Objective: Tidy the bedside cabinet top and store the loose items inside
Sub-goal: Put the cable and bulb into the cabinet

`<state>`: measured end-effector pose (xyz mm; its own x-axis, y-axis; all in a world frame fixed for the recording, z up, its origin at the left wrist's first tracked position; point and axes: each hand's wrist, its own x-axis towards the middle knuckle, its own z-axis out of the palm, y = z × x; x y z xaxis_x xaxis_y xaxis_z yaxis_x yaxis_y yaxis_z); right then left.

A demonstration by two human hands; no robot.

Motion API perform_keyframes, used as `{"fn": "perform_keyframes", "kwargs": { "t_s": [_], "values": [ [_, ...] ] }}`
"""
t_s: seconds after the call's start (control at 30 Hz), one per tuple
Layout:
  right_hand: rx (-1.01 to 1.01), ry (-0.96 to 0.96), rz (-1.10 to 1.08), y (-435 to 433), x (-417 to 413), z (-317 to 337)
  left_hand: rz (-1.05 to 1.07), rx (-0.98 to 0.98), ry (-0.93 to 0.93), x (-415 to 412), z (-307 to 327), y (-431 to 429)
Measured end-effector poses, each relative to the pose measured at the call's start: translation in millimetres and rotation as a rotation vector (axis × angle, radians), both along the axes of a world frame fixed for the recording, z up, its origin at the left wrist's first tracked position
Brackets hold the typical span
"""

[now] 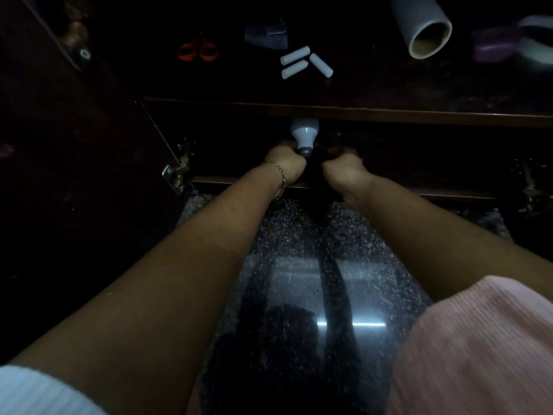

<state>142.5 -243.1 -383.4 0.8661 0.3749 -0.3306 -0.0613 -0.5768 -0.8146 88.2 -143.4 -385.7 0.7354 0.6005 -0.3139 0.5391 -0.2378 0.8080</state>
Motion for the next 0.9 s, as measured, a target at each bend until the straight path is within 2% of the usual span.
{"fn": "perform_keyframes", "kwargs": {
  "t_s": [0.5,0.77,0.9],
  "values": [
    [0.015,0.012,0.0,-14,-14,12,-0.022,-0.056,0.003,-16,15,-8],
    [0.052,-0.006,0.039,-31,-25,29,-0.032,0.047,0.013,-31,21,-17],
    [0.069,-0.008,0.034,-43,-31,34,-0.019,0.022,0.008,-37,29,-24]
  ]
}}
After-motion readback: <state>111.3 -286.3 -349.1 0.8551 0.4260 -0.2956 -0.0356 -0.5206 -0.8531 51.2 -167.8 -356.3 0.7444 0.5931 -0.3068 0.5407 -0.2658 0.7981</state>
